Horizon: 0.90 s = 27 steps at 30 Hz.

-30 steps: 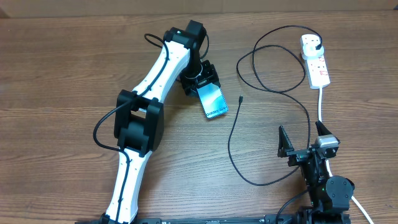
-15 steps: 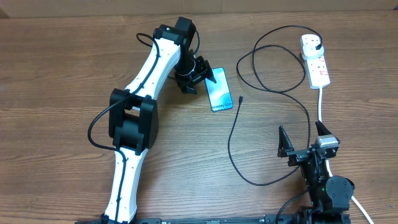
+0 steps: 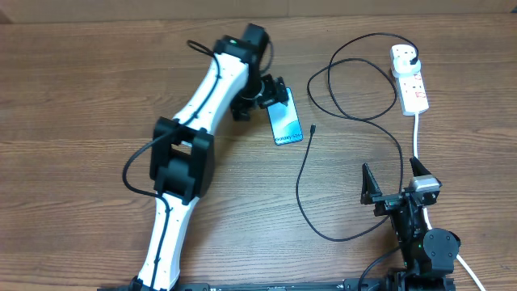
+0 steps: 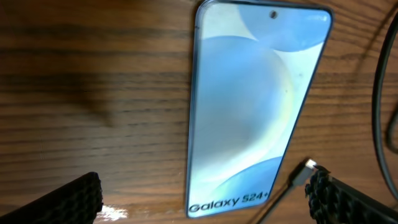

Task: Plug charger to phone and switch on socket

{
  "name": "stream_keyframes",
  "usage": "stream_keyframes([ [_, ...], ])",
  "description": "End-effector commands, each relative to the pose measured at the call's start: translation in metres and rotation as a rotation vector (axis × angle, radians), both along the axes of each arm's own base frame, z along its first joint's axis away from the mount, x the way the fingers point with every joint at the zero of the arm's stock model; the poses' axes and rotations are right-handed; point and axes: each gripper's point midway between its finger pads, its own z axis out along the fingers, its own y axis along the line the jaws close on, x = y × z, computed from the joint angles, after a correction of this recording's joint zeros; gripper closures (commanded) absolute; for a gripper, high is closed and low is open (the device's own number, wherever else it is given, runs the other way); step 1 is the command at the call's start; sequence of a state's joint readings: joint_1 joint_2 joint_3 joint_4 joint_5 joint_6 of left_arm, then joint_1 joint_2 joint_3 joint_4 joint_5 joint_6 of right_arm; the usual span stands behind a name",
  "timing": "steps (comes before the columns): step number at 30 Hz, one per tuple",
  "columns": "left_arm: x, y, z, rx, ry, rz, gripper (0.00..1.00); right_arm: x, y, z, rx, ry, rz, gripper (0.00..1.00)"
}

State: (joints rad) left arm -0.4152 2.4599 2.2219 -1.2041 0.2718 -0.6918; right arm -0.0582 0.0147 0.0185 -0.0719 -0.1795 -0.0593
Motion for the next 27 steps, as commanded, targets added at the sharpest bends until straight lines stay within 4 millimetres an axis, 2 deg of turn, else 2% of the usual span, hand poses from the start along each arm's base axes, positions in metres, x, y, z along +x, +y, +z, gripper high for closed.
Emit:
stream_keyframes([
  [1,0.010,-0.004,-0.003,0.145,-0.100,0.040,0.00,0.000,0.002,-0.001,0.002,-0.005,0.009,0.00],
  [7,0.019,-0.012,0.000,0.289,-0.240,0.062,0.00,0.000,0.002,-0.001,0.002,-0.005,0.009,0.00],
  [12,0.022,-0.011,0.004,0.369,-0.307,0.148,0.00,0.000,0.002,-0.001,0.002,-0.005,0.009,0.00],
  [16,0.022,-0.016,0.005,0.365,-0.318,0.193,0.00,0.000,0.002,-0.001,0.002,-0.005,0.009,0.00],
  [22,0.024,-0.029,0.005,0.343,-0.346,0.185,0.00,0.000,0.002,-0.001,0.002,-0.005,0.009,0.00],
  [27,0.024,-0.031,0.002,0.338,-0.346,0.184,0.00,0.000,0.002,-0.001,0.002,-0.005,0.009,0.00],
])
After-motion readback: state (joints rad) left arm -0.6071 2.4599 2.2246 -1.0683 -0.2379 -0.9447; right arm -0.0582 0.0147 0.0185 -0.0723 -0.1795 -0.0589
